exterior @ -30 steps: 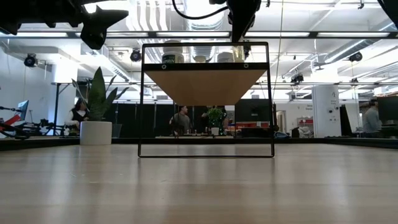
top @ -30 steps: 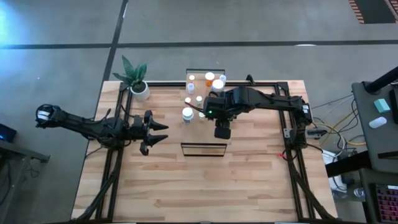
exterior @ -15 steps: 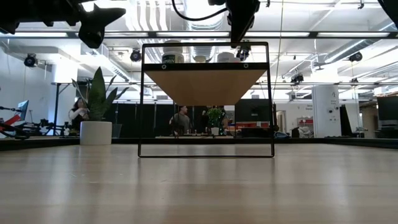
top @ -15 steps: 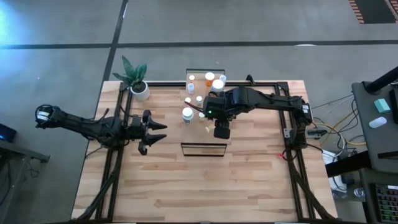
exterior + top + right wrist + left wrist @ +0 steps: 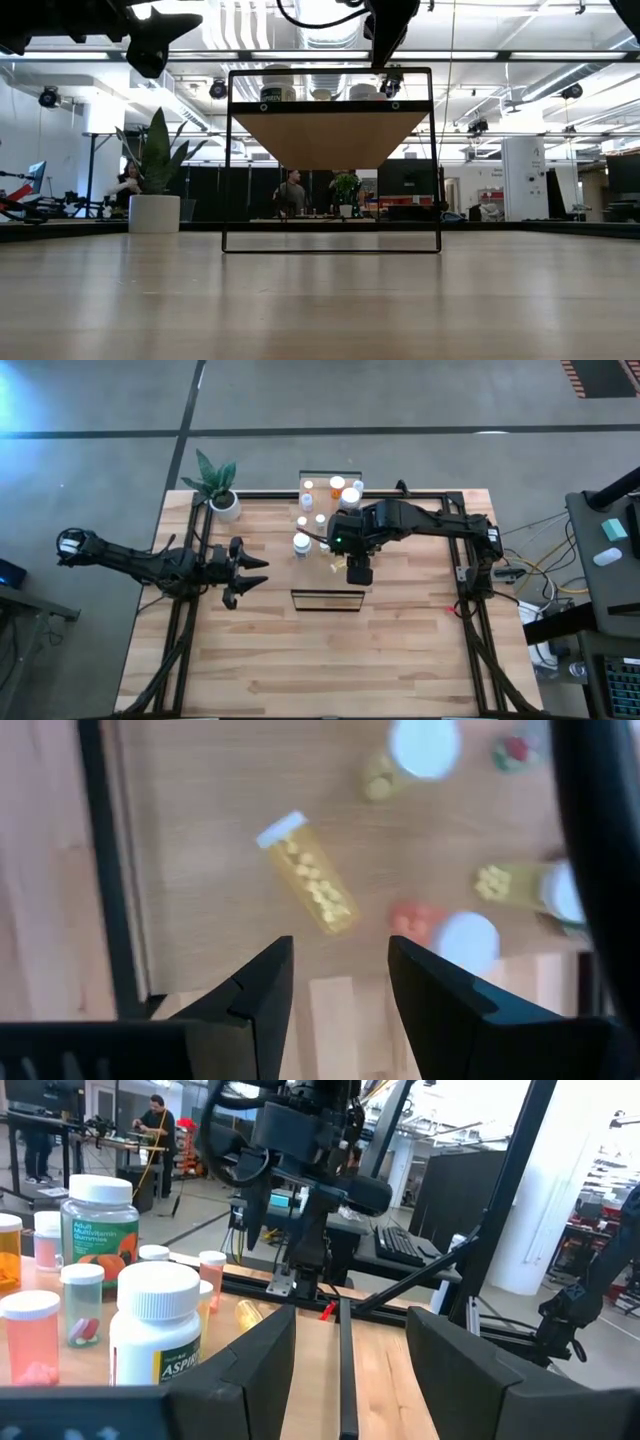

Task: Pick and place medicine bottles onto shelf by color
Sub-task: Put the yellow pill bottle on the shelf

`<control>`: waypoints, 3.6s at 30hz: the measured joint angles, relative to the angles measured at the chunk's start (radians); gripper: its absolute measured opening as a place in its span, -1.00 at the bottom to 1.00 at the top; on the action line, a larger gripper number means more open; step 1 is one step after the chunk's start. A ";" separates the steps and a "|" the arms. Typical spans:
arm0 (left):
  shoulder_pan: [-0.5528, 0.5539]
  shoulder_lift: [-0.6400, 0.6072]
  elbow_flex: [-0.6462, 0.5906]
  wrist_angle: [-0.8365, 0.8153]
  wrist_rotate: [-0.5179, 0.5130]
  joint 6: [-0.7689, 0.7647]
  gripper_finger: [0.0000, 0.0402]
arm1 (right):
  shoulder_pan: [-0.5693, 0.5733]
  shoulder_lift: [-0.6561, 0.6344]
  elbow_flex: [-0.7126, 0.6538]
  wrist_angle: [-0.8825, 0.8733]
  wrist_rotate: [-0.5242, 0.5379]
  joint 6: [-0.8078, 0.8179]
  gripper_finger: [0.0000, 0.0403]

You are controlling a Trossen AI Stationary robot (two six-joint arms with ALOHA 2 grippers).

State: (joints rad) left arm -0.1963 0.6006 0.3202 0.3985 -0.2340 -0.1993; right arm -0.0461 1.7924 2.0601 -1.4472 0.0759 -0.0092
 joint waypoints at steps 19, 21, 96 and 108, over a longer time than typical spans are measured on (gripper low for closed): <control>0.000 0.001 0.000 0.001 0.000 0.001 -0.13 | 0.064 0.027 -0.021 0.062 -0.033 -0.110 -0.18; 0.000 0.000 0.000 0.000 0.000 0.001 -0.12 | 0.069 0.037 -0.021 0.067 -0.033 -0.120 -0.18; 0.000 0.001 0.000 0.001 0.000 -0.003 -0.12 | 0.030 0.155 -0.020 0.141 0.020 -0.332 -0.45; 0.000 0.001 0.000 0.001 0.007 -0.002 -0.12 | 0.030 0.155 -0.020 0.141 0.020 -0.317 -0.54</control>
State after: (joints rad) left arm -0.1963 0.6018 0.3202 0.3992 -0.2273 -0.2016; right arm -0.0158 1.9476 2.0399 -1.3066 0.0956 -0.3262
